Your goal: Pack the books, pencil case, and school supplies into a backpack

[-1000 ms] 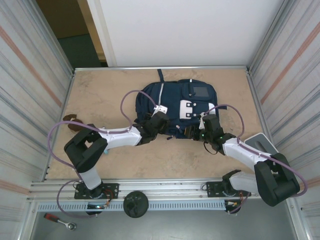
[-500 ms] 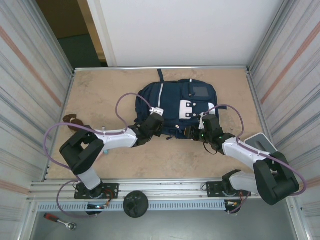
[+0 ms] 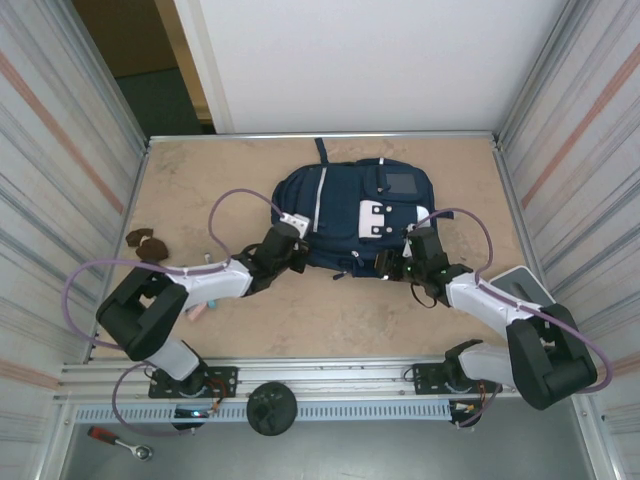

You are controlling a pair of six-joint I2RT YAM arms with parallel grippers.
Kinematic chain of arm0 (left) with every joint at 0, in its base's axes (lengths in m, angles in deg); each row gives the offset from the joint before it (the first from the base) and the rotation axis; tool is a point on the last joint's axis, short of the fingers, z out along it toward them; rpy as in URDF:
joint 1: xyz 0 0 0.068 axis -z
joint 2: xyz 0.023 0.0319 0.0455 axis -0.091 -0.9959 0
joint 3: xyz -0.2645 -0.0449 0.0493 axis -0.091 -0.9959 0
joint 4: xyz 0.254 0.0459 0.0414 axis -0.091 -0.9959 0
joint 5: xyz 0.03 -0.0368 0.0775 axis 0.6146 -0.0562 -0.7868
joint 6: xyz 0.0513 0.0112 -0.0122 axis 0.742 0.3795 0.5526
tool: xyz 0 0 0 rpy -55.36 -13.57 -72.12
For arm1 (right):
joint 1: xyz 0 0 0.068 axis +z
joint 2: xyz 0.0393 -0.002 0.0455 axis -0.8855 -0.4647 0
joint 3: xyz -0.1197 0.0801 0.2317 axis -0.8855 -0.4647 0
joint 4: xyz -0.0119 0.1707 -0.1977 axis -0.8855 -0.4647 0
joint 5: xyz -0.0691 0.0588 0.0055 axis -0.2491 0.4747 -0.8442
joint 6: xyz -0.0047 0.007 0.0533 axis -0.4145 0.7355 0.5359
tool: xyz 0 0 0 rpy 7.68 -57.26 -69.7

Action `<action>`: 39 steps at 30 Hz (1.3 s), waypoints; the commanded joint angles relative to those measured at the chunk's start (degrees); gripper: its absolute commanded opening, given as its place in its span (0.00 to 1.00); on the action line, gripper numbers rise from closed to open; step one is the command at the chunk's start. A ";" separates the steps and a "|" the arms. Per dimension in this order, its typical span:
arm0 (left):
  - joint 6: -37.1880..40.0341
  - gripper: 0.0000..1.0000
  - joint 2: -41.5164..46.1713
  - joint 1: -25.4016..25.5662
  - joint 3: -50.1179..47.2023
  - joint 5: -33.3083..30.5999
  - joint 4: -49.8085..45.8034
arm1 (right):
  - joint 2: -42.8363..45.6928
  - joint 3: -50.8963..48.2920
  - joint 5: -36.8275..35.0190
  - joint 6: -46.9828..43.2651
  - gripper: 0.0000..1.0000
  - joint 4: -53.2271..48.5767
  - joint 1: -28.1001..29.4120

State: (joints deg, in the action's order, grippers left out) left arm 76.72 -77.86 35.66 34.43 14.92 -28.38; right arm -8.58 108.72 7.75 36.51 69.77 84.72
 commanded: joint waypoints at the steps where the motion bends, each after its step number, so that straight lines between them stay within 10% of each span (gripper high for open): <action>1: 3.34 0.00 3.16 -3.35 -2.01 4.41 1.38 | -1.26 1.61 -6.41 -0.39 0.50 -4.17 -1.69; 13: 6.45 0.00 5.21 -7.23 -2.87 13.86 -0.16 | -8.68 10.23 -5.67 -4.37 0.51 -5.29 -5.42; 26: 6.39 0.00 1.61 3.78 2.01 14.41 -0.57 | -23.44 32.01 -2.47 -9.03 0.57 -10.68 -7.21; 39: 5.88 0.00 0.55 5.79 0.79 12.12 1.26 | -8.00 9.29 -2.55 7.70 0.76 0.81 1.87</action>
State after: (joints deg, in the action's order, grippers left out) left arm 82.40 -77.34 41.30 36.16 28.10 -28.53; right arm -17.39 121.75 7.27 36.64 66.03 86.01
